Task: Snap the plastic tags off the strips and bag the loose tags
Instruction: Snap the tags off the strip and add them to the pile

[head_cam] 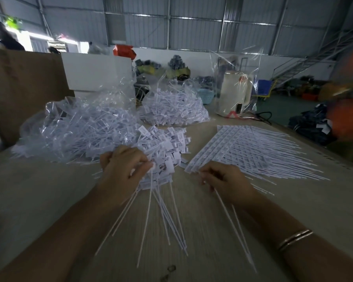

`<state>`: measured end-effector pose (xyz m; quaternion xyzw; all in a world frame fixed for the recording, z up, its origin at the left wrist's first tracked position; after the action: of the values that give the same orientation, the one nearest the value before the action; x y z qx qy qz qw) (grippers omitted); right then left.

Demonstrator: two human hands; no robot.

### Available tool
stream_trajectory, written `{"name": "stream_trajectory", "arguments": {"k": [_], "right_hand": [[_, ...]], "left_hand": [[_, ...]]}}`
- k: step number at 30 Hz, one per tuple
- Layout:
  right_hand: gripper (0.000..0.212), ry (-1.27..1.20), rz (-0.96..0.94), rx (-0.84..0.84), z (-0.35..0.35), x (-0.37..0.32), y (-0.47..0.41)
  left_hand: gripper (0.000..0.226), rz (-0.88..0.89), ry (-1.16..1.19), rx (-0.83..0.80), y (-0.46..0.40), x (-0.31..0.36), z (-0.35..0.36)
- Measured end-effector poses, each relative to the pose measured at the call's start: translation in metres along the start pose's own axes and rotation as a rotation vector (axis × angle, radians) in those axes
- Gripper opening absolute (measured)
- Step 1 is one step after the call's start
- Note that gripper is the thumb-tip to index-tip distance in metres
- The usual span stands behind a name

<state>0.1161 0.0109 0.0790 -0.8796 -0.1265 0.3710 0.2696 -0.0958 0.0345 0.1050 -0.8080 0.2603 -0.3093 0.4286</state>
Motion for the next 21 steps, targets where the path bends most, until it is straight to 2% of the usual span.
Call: {"name": "stream_trajectory", "arguments": {"k": [2, 4, 6, 8, 10, 13, 16, 18, 20, 21], "right_hand": [[0.011, 0.057, -0.028, -0.039, 0.011, -0.002, 0.004], [0.022, 0.066, -0.069, -0.06, 0.025, -0.013, 0.005], [0.029, 0.085, -0.18, -0.047, 0.035, -0.034, 0.006], [0.035, 0.084, -0.284, -0.012, 0.036, -0.051, 0.008], [0.034, 0.036, -0.305, -0.04, 0.034, -0.057, 0.01], [0.027, -0.07, -0.207, -0.093, 0.021, -0.044, 0.008], [0.025, 0.147, -0.267, -0.059, 0.015, -0.039, 0.008], [0.022, 0.314, -0.354, -0.001, 0.018, -0.043, 0.009], [0.018, 0.328, -0.339, -0.006, 0.022, -0.042, 0.006], [0.014, 0.242, -0.294, -0.044, 0.023, -0.04, 0.005]], "left_hand": [[0.028, -0.032, -0.189, -0.065, 0.004, -0.011, 0.005], [0.033, -0.049, -0.291, -0.073, 0.005, -0.006, 0.007], [0.038, -0.036, -0.19, -0.08, 0.004, 0.016, 0.012], [0.045, -0.065, 0.016, -0.217, 0.009, 0.033, 0.031], [0.041, -0.102, 0.158, -0.345, 0.018, 0.042, 0.045], [0.03, -0.166, 0.252, -0.299, 0.014, 0.032, 0.041], [0.03, -0.166, 0.284, -0.313, 0.016, 0.031, 0.043], [0.026, -0.118, 0.205, -0.322, 0.021, 0.034, 0.047], [0.033, -0.085, 0.154, -0.278, 0.019, 0.032, 0.044], [0.036, -0.05, 0.166, -0.254, 0.017, 0.033, 0.041]]}}
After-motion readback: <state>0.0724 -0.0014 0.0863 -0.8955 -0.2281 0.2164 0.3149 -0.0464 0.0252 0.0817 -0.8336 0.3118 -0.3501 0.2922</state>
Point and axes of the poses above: each hand's wrist, its own y-axis away from the middle knuckle, its own z-axis out of the palm, x = y × z, the point moved 9 cm from there along -y, towards the middle knuckle, and after that the axes turned 11 degrees about x, right-handed, at the moved point
